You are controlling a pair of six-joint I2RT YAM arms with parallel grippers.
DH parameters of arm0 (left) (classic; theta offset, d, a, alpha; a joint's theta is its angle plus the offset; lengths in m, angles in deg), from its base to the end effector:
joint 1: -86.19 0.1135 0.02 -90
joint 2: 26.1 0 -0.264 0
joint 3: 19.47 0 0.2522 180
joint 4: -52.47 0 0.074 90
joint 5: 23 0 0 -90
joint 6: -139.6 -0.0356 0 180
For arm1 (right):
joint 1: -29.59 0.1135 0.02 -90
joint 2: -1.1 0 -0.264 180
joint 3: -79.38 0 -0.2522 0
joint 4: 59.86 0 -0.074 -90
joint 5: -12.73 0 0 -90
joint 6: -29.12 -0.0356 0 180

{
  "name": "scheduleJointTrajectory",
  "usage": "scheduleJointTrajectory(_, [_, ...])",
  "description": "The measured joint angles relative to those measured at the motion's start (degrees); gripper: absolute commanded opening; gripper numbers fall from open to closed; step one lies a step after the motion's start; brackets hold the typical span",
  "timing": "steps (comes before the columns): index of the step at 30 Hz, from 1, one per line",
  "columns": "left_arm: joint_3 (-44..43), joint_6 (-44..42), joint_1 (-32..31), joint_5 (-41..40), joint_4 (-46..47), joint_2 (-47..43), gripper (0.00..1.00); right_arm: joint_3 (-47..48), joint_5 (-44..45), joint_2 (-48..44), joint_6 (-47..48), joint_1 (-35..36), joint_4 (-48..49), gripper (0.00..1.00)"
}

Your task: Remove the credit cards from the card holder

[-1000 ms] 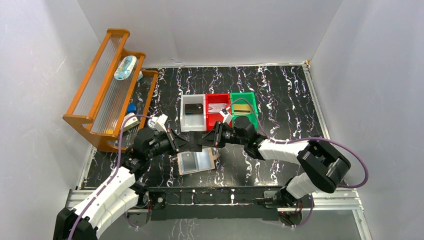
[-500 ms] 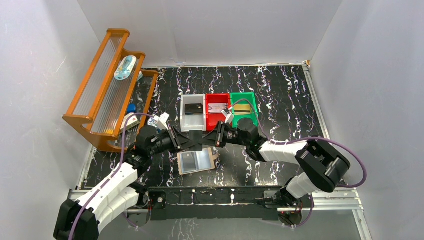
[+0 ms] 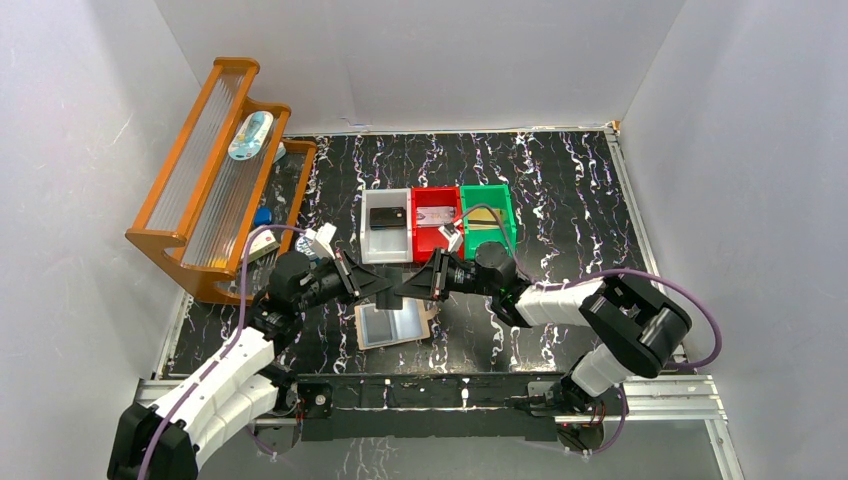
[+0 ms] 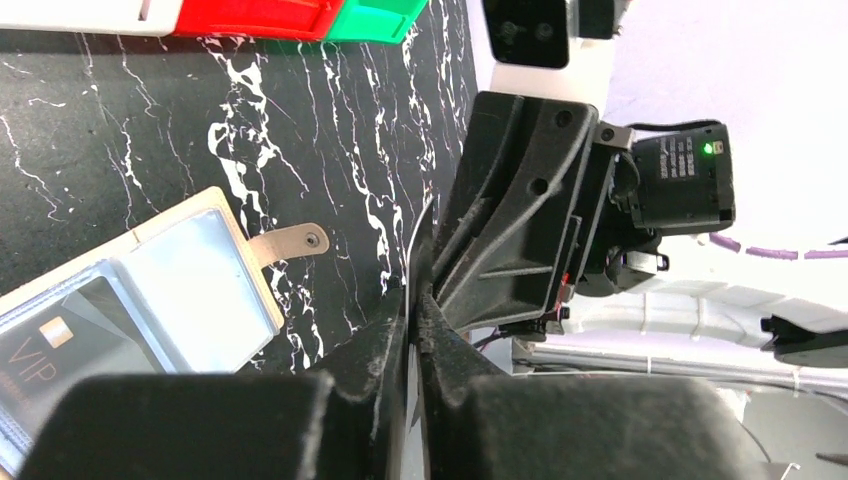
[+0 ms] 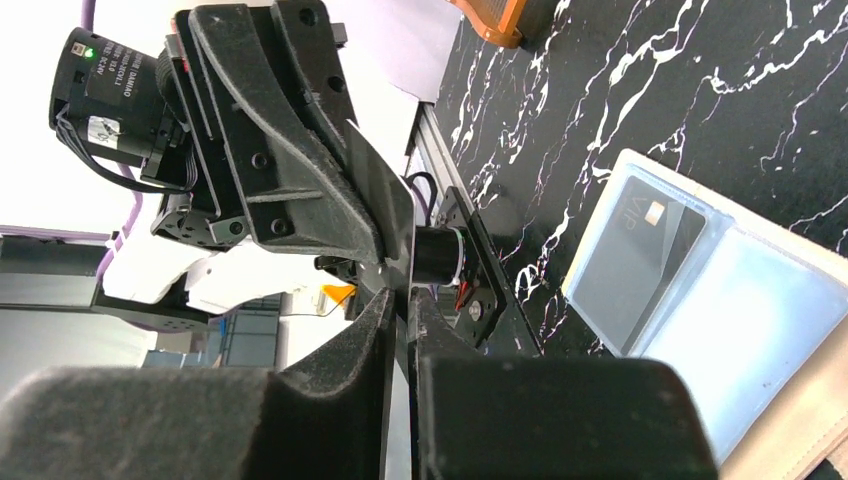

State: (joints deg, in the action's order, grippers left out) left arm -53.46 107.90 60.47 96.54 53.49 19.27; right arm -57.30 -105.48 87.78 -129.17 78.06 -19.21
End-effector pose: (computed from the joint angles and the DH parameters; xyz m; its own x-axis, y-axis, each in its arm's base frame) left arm 0.1591 -0.0961 0.2327 -0.7781 -0.4468 -0.4415 0.2902 0.3677 -0.8835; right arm 0.1819 0.2307 0.1989 -0.9153 0.2013 -0.3487 -0.3307 0.1183 0.9363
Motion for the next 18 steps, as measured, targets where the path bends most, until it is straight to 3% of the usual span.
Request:
scheduleJointTrajectory(4, [-0.02, 0.0, 0.0, -0.02, -0.26, -0.74, 0.0, -0.44, -0.04, 0.57, -1.16, -0.04, 1.14, 0.25])
scheduleJointTrajectory(7, [-0.35, -0.5, 0.02, -0.17, -1.2, -1.46, 0.0, -0.66, 0.0, 0.57, -1.73, -0.11, 1.27, 0.41])
scheduleJointTrajectory(10, [-1.6, -2.01, 0.11, -1.22, -3.43, -1.84, 0.0, -1.36, 0.02, 0.57, -1.84, -0.28, 0.7, 0.5])
scheduleJointTrajectory(18, [-10.73, -12.81, 0.11, -6.73, -15.72, -0.66, 0.0, -1.36, 3.5, -3.41, 1.84, -1.11, -9.6, 0.56])
